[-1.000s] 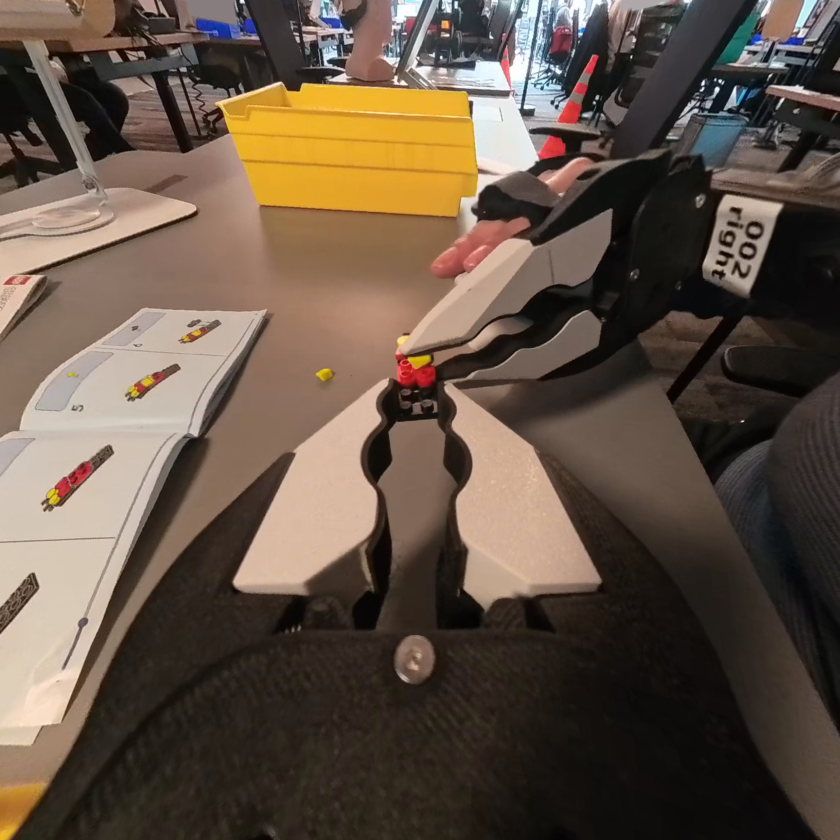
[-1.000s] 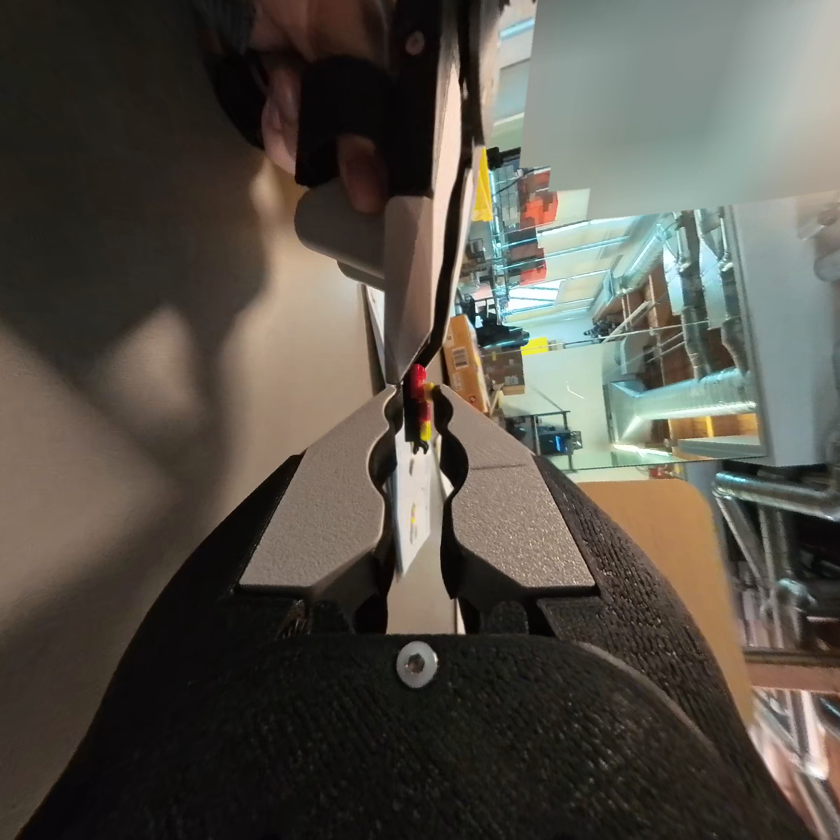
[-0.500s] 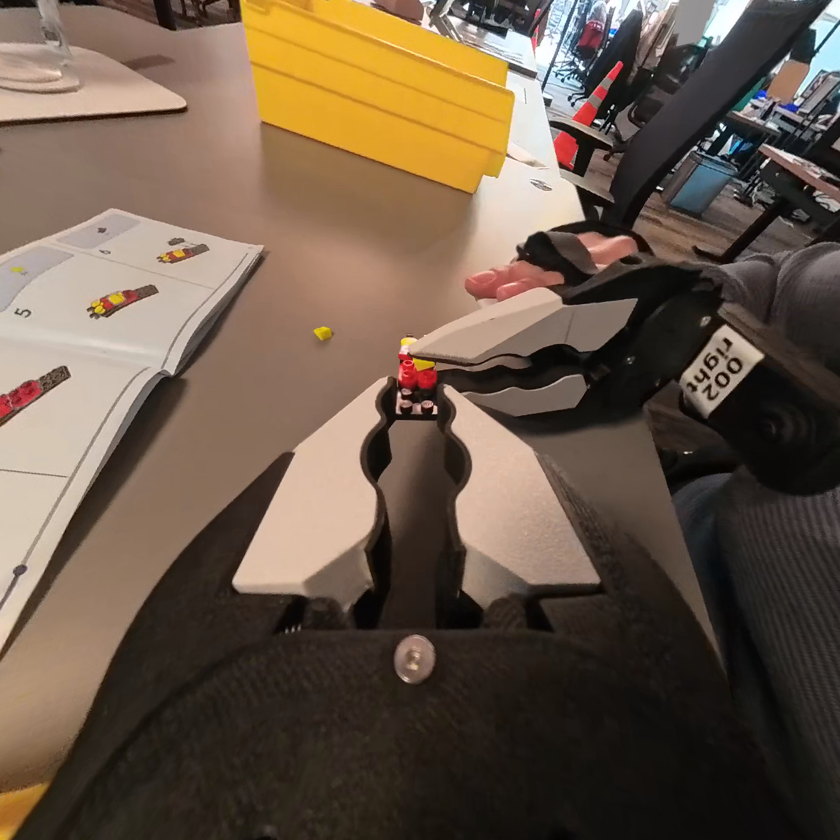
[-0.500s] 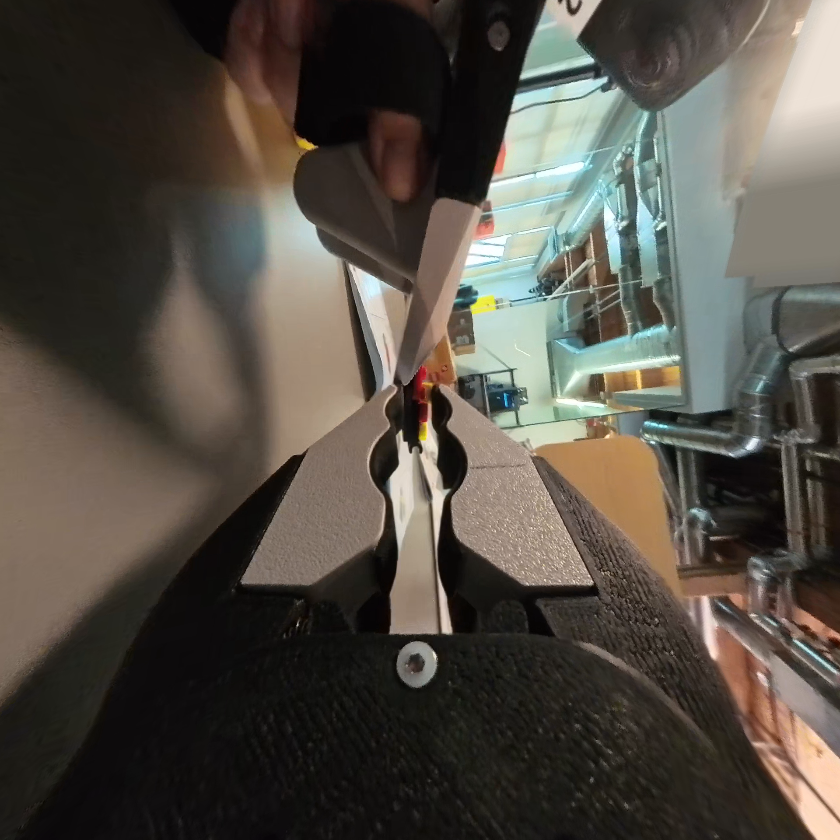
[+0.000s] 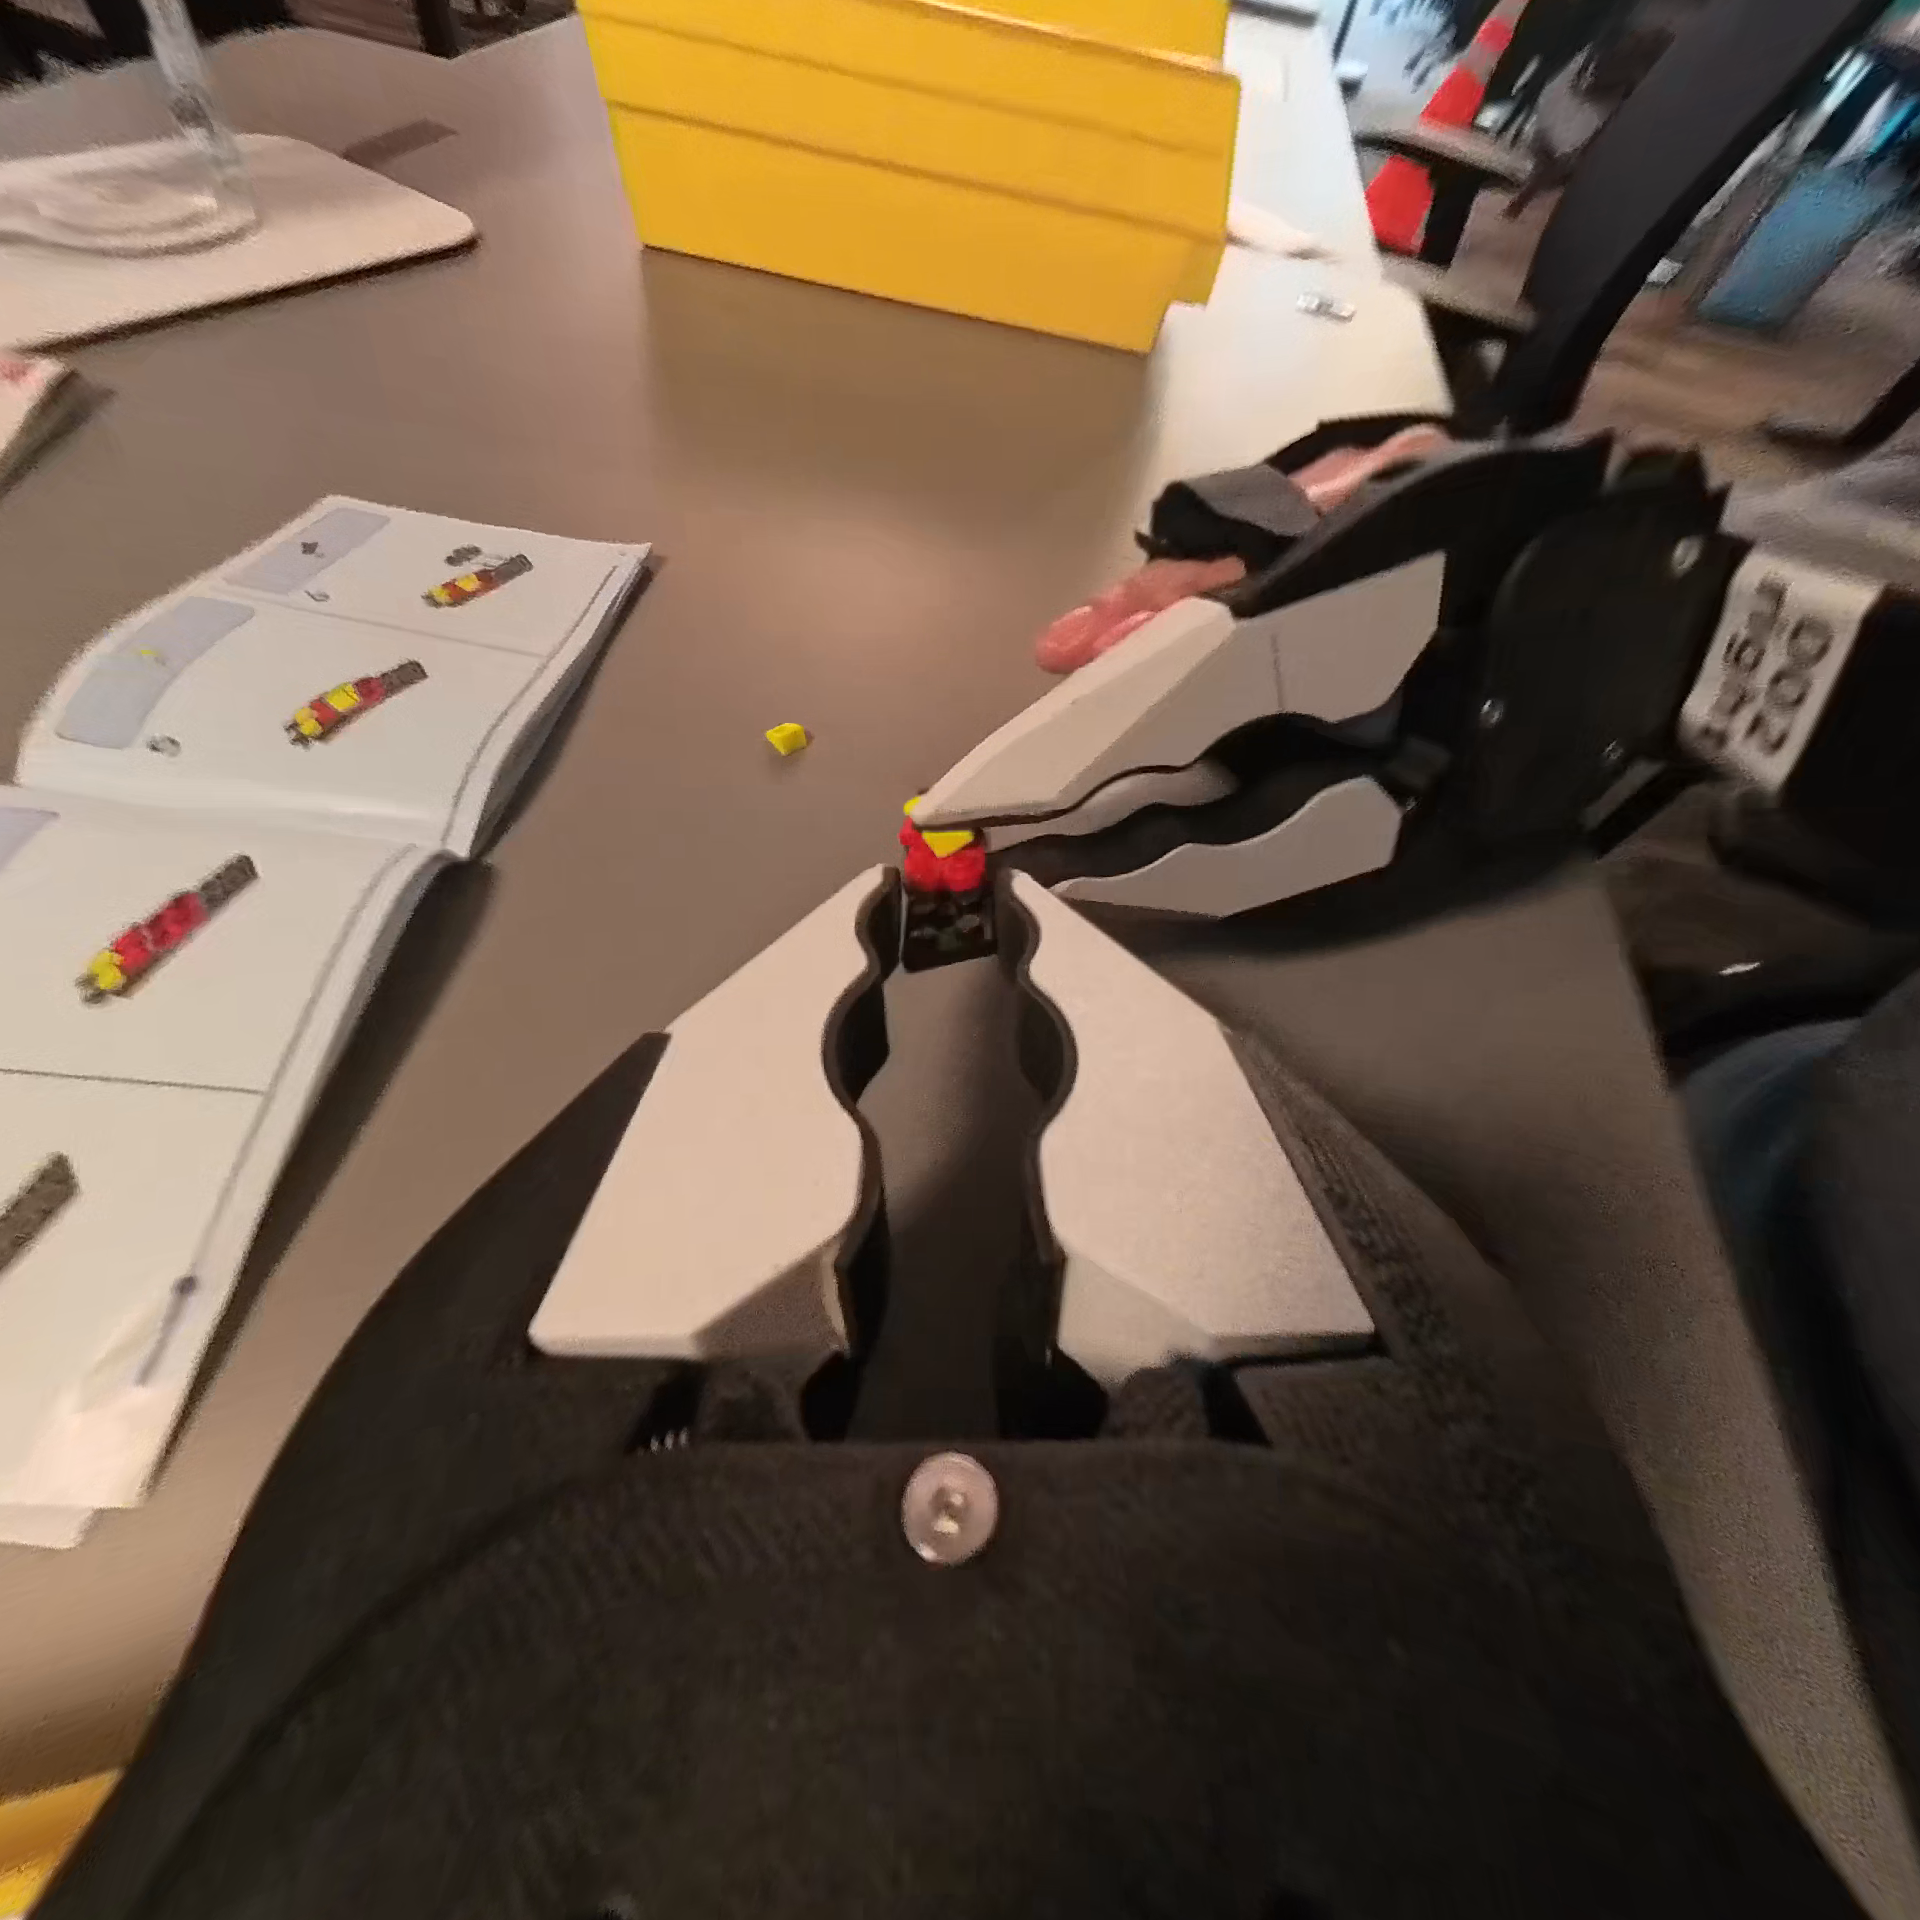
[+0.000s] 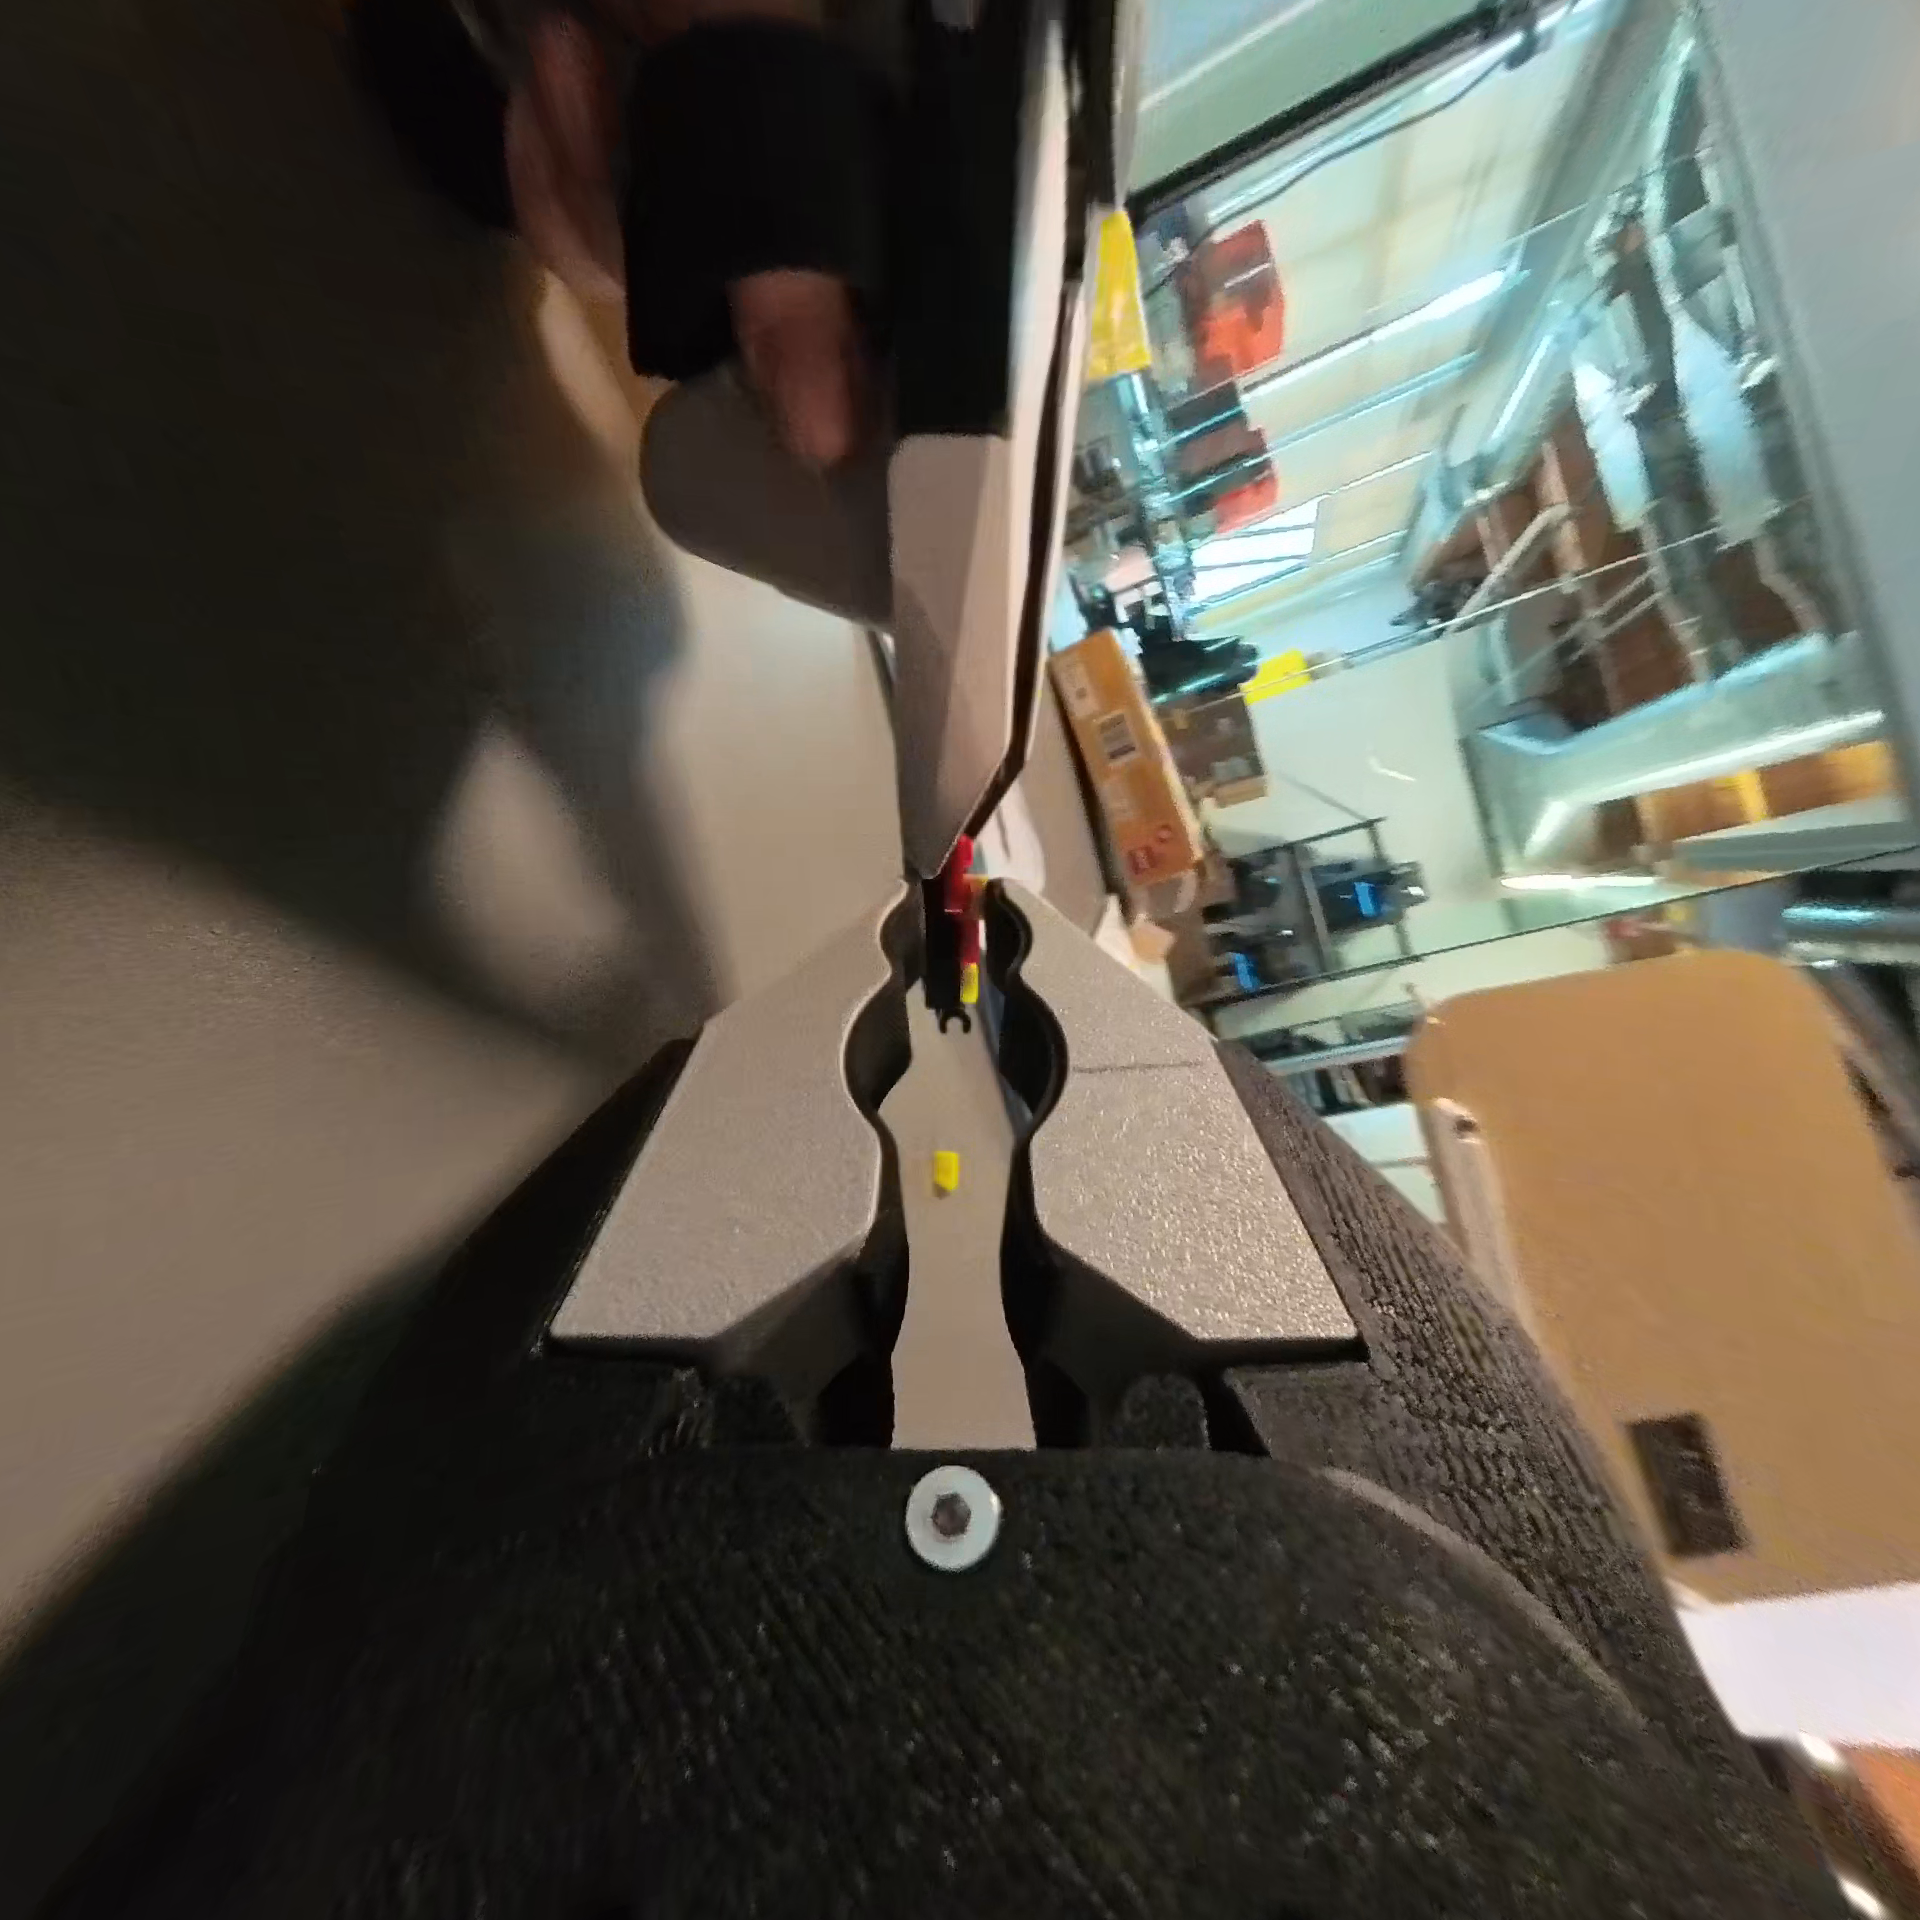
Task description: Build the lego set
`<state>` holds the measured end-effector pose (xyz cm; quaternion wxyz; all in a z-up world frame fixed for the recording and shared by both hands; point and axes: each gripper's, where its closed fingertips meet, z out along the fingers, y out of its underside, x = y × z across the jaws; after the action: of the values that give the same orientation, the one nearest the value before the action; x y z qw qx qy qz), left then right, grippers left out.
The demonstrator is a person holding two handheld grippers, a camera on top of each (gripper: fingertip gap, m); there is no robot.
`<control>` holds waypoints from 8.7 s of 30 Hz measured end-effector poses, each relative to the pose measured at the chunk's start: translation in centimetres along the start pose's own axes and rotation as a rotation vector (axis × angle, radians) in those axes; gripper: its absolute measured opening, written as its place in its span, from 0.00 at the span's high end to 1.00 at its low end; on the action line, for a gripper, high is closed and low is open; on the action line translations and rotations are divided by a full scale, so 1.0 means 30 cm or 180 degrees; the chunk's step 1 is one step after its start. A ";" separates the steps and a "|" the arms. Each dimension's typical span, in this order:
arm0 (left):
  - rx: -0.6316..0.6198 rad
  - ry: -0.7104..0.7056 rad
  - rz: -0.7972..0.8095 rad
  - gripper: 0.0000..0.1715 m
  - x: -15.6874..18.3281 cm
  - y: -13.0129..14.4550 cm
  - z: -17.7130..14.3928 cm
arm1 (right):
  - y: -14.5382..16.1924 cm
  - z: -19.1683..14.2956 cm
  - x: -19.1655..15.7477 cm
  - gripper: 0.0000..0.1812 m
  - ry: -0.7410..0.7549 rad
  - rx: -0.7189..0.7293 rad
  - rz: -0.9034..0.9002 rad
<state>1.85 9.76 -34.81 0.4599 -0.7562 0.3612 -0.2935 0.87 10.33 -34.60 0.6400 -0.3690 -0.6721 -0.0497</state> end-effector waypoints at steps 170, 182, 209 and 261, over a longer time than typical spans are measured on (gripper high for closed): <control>-0.0223 -0.0603 0.2016 0.91 0.008 0.060 -0.003 | 0.305 0.045 -0.014 0.89 -0.0378 -0.1794 0.3460; -0.0271 -0.0605 0.2073 0.91 0.012 0.070 -0.001 | 0.294 0.038 -0.023 0.96 -0.0522 -0.1706 0.3430; -0.0324 -0.0597 0.2180 0.91 0.023 0.083 0.001 | 0.307 0.052 -0.011 1.00 -0.0460 -0.1749 0.3268; -0.0417 -0.0556 0.2353 0.91 0.039 0.105 0.010 | 0.337 -0.002 0.000 0.97 -0.1496 -0.0734 -0.4220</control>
<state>1.88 7.96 -37.66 0.5145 -0.6249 0.5868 -0.0187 6.58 17.61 -38.69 0.2701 0.0511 -0.8657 -0.4184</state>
